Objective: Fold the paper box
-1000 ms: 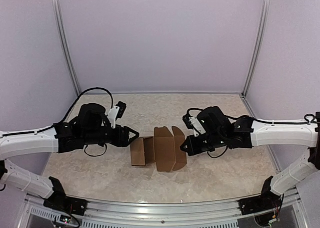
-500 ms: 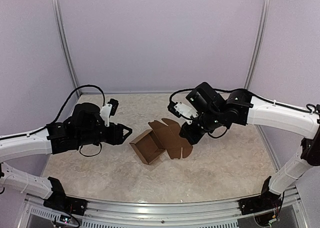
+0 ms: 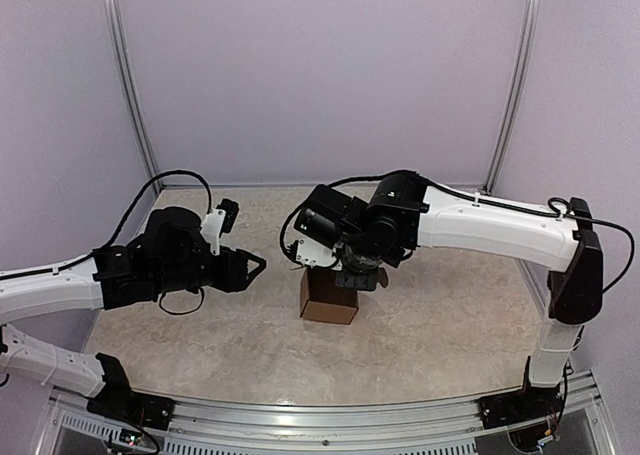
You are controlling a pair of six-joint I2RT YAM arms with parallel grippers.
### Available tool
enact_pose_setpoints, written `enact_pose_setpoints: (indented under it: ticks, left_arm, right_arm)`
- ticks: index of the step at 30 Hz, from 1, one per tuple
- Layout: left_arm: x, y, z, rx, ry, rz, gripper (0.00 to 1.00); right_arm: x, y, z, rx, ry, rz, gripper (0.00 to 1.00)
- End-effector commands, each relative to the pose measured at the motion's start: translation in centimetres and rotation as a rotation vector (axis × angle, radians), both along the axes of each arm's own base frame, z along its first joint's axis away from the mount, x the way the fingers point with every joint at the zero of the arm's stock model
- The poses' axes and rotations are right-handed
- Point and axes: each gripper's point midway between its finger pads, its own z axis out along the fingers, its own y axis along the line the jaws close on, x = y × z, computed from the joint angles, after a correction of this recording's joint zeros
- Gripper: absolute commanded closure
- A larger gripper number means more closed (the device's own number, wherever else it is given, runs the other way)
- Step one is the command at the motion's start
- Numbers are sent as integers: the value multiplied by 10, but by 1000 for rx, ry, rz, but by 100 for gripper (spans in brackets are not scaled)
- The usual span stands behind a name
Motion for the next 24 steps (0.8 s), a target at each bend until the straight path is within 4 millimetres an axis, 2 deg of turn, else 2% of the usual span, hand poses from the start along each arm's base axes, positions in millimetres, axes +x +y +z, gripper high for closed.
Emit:
enact_pose_setpoints:
  ticks: [1,13,18,24]
  left_arm:
    - [-7,4,-6,-1,11,0,41]
    - [-11,3,-13,-11,20,-6,41]
    - [-10,0,-19,0,30,-12,41]
    - [-7,-5,-29,25,26,-33,39]
  right_arm:
    - [5,-15,-5,-222,-45,45,100]
    - [-2,4,-32,-281,-74,68,100]
    - [0,11,-20,-213,-99,57,79]
    - [3,13,12,-95,-164,41,60]
